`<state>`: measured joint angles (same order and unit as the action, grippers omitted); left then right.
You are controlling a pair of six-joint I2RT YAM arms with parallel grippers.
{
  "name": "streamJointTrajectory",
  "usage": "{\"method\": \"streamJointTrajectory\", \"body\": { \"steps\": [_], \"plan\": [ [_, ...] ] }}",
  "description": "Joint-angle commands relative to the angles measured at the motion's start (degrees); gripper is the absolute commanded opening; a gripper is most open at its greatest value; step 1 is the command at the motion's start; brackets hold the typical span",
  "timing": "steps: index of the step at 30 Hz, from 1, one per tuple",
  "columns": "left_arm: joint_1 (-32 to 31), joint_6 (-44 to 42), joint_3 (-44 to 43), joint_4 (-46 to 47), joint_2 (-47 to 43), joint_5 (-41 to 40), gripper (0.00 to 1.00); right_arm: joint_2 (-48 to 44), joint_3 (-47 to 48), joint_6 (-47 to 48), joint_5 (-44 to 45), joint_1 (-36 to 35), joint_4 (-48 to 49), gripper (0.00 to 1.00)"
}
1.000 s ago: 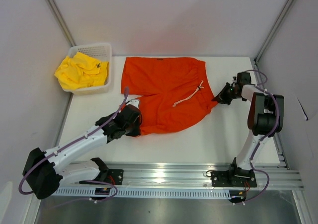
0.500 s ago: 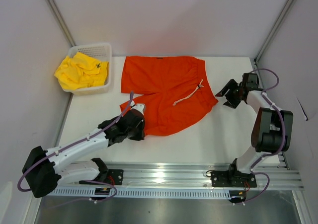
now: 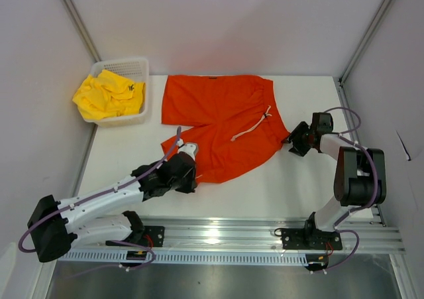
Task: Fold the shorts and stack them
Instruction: Fold the shorts
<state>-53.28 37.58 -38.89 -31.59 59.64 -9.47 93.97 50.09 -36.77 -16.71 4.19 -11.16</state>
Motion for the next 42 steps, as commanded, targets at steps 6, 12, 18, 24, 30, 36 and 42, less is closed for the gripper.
{"method": "streamJointTrajectory", "body": {
  "steps": [6,12,18,24,30,36,42],
  "plan": [
    [-0.51,1.53,0.05,-1.19,-1.81,-2.39,0.0,3.31,-0.08,-4.45,2.91,-0.76,7.82,0.51],
    [-0.6,1.26,-0.04,-1.19,-1.63,-2.48,0.0,3.5,-1.39,-5.94,3.0,-0.76,10.54,0.54],
    [-0.6,1.09,-0.22,-1.72,-2.07,-2.57,0.0,0.86,-4.12,-7.87,3.26,-0.41,16.16,0.58],
    [-0.6,1.26,0.13,-1.89,-2.59,-2.22,0.0,2.09,-3.68,-9.45,2.74,0.21,18.09,0.57],
    [-0.6,1.26,0.14,-2.33,-3.38,-1.69,0.0,5.42,-2.89,-11.3,1.68,0.82,21.17,0.56],
    [-0.69,1.18,-0.22,-2.6,-3.91,-0.81,0.0,9.29,-1.83,-13.05,-0.34,0.82,24.08,0.52],
    [-0.69,1.0,-0.3,-2.77,-3.83,-0.63,0.0,10.97,-2.1,-14.73,-0.43,0.74,27.5,0.55]
  ]
}}
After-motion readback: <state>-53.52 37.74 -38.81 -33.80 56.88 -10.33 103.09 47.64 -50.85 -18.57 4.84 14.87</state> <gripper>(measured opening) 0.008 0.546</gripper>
